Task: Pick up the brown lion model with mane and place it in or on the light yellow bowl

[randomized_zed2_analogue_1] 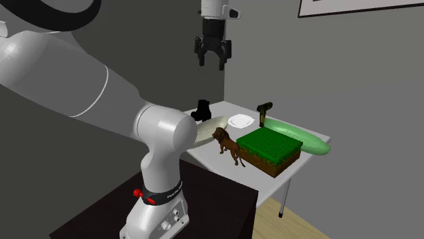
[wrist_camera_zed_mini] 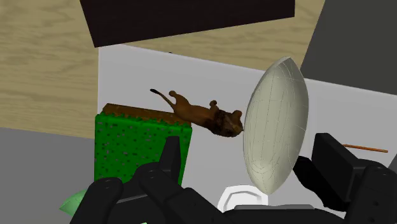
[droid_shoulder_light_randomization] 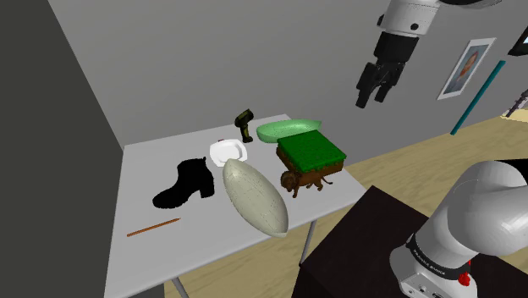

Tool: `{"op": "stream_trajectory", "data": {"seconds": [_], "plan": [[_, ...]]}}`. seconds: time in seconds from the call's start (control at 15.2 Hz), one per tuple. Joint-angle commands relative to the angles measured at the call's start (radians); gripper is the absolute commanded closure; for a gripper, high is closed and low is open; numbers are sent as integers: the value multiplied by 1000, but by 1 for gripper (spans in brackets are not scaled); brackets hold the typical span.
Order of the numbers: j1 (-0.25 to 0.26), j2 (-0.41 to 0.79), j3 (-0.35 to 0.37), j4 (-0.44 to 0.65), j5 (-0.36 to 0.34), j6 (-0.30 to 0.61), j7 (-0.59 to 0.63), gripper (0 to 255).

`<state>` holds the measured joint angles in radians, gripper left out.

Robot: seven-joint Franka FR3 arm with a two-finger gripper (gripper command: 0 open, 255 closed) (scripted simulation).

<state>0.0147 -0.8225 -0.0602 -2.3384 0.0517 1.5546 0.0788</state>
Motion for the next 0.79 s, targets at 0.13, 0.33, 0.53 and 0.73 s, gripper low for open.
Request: {"op": "stream_trajectory", "data": {"seconds": [0.13,0.33,0.53,0.73], "plan": [[2,-3,-13,-67,-11,68,-33,0],[5,6,-35,-160,-28,174,-83,0],[8,31,-59,-241,-44,286,-132,0],[11,75,-85,-310,-60,405,-183,0]]}}
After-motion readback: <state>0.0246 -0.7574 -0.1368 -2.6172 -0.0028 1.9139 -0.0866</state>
